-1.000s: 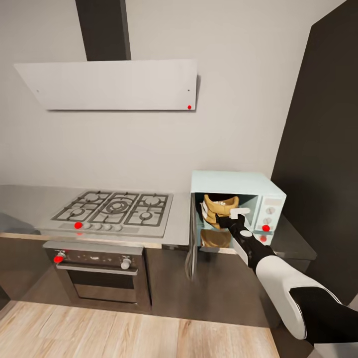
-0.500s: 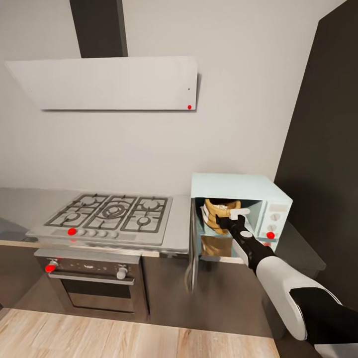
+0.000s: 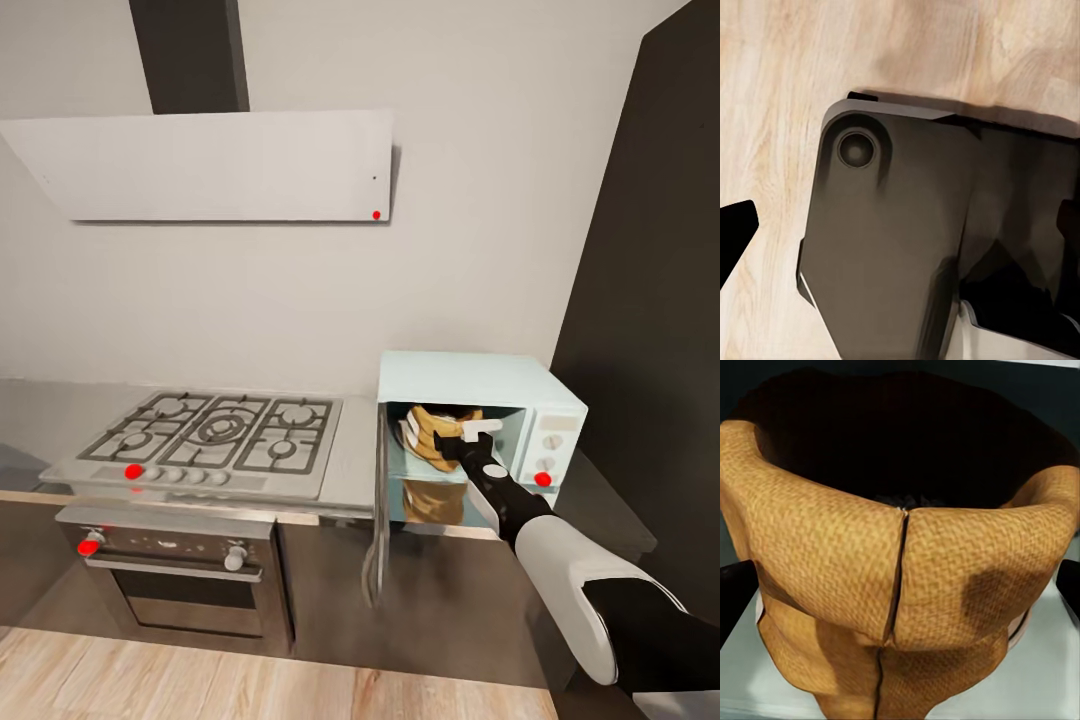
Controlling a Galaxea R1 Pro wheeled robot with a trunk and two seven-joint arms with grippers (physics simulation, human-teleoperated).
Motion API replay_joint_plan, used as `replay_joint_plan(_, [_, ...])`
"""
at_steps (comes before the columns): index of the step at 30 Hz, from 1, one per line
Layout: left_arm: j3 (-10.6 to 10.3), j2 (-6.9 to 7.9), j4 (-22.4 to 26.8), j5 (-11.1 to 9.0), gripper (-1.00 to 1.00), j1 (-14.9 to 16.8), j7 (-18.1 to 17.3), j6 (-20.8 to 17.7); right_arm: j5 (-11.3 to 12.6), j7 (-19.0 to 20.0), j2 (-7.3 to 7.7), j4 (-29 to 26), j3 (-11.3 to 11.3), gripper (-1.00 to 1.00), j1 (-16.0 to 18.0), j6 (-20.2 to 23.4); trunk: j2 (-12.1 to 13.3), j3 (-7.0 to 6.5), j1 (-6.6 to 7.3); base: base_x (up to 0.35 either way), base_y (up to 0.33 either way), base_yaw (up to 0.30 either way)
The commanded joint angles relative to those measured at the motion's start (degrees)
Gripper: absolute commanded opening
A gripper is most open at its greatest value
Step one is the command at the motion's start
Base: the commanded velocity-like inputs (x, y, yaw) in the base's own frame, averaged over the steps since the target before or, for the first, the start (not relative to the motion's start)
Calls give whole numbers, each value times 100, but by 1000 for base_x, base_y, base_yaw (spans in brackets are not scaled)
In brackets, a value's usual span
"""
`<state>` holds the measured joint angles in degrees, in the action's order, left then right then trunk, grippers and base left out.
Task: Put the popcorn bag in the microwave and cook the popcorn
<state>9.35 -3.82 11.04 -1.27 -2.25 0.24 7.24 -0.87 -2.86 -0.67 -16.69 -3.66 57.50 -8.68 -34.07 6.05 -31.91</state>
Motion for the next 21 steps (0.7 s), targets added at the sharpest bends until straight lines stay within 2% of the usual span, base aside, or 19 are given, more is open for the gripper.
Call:
replay_joint_plan(1, [15,-4,14,-13,100,-3,2,5,-9,-30,0,8,-37,100,7,-12,-8,9,-2,2,-2,0])
replay_joint_plan(17, [16,4,14,-13,100,6,2,5,-10,-30,-4,7,-73,100,7,-13,-8,9,-2,55,0,0])
replay_joint_plan(21, [18,4,12,-11,100,6,2,5,-10,-30,-4,1,-73,100,7,-15,-8,9,-2,201,0,0])
